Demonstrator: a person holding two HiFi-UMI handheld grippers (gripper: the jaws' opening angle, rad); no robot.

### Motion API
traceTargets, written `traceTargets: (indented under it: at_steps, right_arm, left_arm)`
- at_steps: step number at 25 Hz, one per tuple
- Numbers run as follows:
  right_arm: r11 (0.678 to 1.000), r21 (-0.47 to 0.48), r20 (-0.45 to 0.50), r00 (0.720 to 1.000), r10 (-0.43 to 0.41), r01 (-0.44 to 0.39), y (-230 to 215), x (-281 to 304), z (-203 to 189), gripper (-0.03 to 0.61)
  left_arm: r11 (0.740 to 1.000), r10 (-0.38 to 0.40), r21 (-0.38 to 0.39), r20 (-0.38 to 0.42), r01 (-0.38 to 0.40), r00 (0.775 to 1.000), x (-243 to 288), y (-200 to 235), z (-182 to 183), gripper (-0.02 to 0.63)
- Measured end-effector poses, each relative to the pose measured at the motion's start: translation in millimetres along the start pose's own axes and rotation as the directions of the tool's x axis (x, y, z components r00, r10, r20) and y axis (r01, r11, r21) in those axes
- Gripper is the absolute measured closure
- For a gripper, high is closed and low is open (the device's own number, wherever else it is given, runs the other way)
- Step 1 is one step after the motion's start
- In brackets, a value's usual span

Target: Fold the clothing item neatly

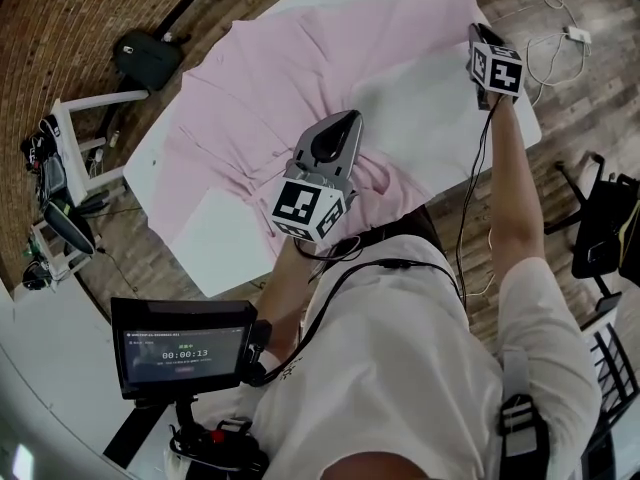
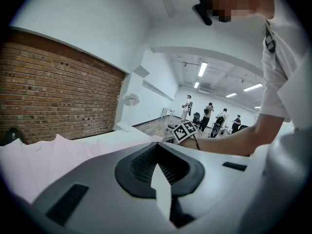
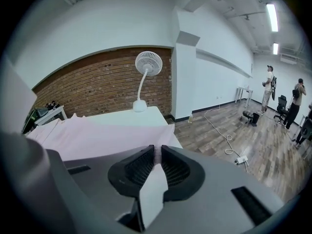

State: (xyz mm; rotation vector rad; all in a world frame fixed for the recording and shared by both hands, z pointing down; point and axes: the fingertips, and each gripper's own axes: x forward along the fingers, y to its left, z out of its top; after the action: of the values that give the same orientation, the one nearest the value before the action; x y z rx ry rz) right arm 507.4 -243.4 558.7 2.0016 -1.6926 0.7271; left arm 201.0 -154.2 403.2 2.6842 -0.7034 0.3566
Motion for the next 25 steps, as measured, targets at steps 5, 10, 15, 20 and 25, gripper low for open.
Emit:
traceTargets:
  at_steps: [5, 10, 15, 20, 25]
  right_arm:
    - [0.997, -0.071, 0.059, 0.998, 0.008, -0.004, 15.6, -14.7, 25.2, 0.526]
    - [0.991, -0.131, 0.11, 0.994, 0.028, -0.013, 38.5, -25.4, 50.7, 0.526]
    - [0.984, -0.179, 0.141, 0.989, 0.051, -0.025, 63.8, -35.2, 68.2, 0.526]
    - [0.974, -0.223, 0.172, 0.982, 0.081, -0.041, 92.7, -46.2, 85.4, 0.526]
    - [0.962, -0.264, 0.196, 0.973, 0.122, -0.067, 124.5, -51.0, 98.4, 0.526]
  left_arm:
    - [1.0, 0.022, -0.001, 0.019, -0.022, 1.0, -16.0, 0.8, 1.1, 0.611]
    - [0.998, 0.056, -0.007, 0.034, -0.056, 0.998, -38.4, 6.5, 0.4, 0.611]
    - [0.996, 0.086, -0.015, 0.05, -0.085, 0.995, -60.6, 12.9, 0.7, 0.611]
    - [0.994, 0.11, -0.025, 0.072, -0.108, 0.991, -81.2, 18.8, 2.2, 0.611]
    - [0.992, 0.124, -0.04, 0.089, -0.12, 0.988, -93.9, 23.0, -1.7, 0.611]
